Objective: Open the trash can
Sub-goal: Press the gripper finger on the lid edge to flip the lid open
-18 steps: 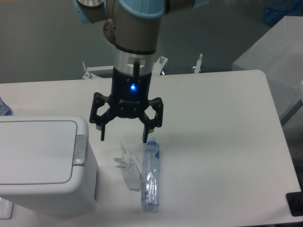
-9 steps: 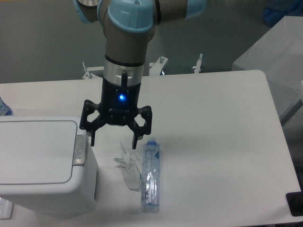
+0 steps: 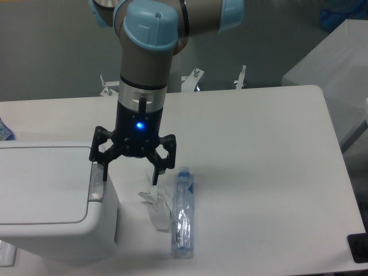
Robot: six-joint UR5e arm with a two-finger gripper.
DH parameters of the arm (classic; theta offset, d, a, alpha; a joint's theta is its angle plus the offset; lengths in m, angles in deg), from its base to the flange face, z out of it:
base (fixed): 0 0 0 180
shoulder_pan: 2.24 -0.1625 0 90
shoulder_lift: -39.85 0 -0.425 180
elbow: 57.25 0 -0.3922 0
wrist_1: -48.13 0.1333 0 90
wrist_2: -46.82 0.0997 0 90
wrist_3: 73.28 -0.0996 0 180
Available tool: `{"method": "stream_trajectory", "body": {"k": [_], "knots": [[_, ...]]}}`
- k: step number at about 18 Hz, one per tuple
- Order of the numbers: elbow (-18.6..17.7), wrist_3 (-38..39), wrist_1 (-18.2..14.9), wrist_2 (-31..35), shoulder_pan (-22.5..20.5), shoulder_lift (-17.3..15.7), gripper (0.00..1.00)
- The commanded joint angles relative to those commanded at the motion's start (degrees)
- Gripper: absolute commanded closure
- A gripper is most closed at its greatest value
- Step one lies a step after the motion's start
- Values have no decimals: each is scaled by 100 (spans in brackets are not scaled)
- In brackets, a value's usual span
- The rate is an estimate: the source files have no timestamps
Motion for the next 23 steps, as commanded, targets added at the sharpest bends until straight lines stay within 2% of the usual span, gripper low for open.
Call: {"method": "stream_trajectory", "body": {"k": [23], "knots": [[17,123,9,35,44,141,0]]}}
